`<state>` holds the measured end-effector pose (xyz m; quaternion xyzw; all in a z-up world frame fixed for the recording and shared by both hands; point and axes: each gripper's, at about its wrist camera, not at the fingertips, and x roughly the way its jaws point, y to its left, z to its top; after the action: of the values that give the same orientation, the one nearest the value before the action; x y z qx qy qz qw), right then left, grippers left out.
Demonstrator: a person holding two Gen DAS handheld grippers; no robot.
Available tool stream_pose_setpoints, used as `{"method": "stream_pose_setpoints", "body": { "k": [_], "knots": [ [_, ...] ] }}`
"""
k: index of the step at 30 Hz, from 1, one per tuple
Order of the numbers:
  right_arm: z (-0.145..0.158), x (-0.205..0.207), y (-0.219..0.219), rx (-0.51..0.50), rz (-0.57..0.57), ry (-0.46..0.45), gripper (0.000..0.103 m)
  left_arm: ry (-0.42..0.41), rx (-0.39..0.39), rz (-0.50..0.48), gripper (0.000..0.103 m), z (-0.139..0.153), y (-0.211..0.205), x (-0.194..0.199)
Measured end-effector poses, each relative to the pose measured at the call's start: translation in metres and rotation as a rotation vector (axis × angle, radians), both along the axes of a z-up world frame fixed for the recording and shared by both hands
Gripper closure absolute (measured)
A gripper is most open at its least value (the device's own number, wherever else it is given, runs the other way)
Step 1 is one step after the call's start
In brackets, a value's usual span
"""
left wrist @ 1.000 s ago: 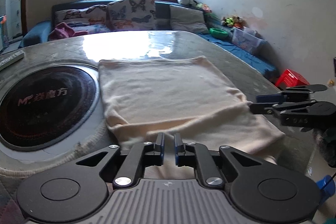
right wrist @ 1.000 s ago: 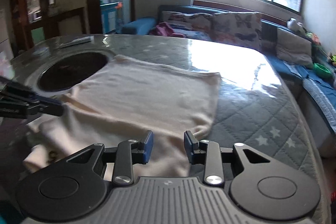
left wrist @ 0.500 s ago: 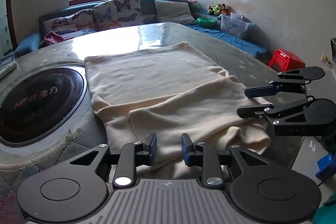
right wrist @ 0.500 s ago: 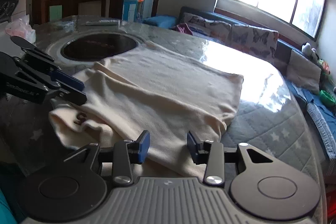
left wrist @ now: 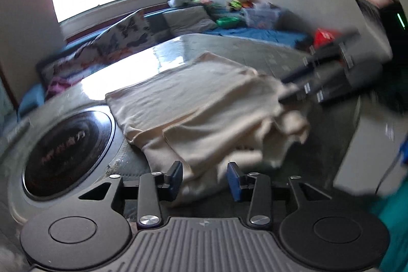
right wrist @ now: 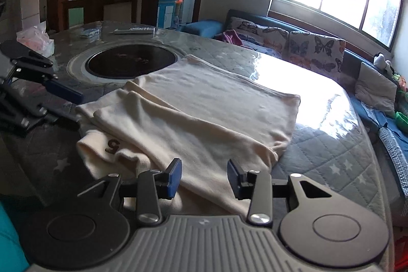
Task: Fold clothes
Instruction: 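Release the folded side with the left gripper and smooth the shirt, then grasp the shirt hem with the right gripper and lift it toward the collar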
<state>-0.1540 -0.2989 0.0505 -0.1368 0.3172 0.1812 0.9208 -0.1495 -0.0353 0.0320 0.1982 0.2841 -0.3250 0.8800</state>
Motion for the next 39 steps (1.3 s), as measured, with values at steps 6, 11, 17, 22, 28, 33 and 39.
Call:
{"method": "stream_pose_setpoints", "body": {
  "k": [6, 11, 17, 22, 28, 33, 39],
  "knots": [
    [0.002, -0.012, -0.004, -0.085, 0.035, 0.019, 0.055, -0.107, 0.100, -0.114, 0.061, -0.019, -0.020, -0.019],
    [0.001, -0.026, 0.000, -0.179, 0.106, 0.024, 0.050, -0.182, 0.136, -0.185, 0.061, -0.029, -0.035, -0.024],
    [-0.003, -0.036, 0.006, -0.247, 0.191, 0.026, 0.046, -0.156, 0.076, -0.184, 0.088, -0.024, -0.039, -0.010],
    [-0.008, -0.038, 0.015, -0.280, 0.241, -0.020, 0.045, -0.097, -0.027, -0.144, 0.091, -0.005, -0.034, 0.016],
    [-0.014, -0.018, 0.026, -0.236, 0.259, -0.052, 0.052, -0.019, -0.109, -0.096, 0.092, 0.005, -0.028, 0.043],
    [-0.016, 0.006, 0.029, -0.148, 0.246, 0.015, 0.085, 0.004, -0.114, -0.065, 0.083, 0.002, -0.023, 0.046],
    [0.001, 0.030, 0.016, -0.002, 0.188, 0.087, 0.089, -0.016, -0.071, -0.048, 0.060, -0.004, -0.012, 0.031]
  ]
}}
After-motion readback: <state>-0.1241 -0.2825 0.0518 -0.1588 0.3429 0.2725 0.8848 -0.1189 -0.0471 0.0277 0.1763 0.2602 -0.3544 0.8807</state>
